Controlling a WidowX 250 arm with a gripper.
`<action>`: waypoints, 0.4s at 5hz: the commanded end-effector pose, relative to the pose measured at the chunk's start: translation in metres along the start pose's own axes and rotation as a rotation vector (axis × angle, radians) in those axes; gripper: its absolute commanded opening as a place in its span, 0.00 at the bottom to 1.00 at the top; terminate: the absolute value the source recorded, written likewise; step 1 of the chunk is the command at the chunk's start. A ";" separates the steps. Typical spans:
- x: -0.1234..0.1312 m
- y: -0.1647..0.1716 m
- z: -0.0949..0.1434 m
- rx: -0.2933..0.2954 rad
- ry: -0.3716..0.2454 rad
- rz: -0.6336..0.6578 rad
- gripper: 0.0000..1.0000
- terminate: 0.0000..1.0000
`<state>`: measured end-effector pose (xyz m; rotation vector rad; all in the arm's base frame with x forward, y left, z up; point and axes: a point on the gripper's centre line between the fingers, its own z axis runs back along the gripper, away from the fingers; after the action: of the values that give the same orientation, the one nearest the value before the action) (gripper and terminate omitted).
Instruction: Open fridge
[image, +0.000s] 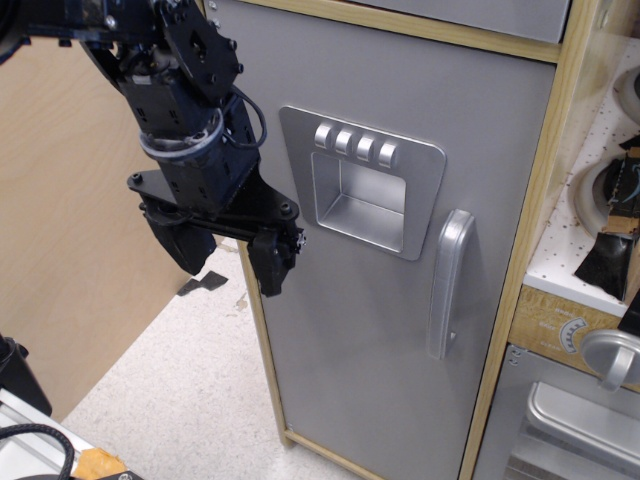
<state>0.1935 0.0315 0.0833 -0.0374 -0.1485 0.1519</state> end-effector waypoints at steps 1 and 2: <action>0.000 0.000 0.000 0.000 0.000 0.000 1.00 0.00; 0.019 -0.015 -0.010 -0.031 -0.013 -0.014 1.00 0.00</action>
<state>0.2129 0.0158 0.0670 -0.0672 -0.1329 0.1283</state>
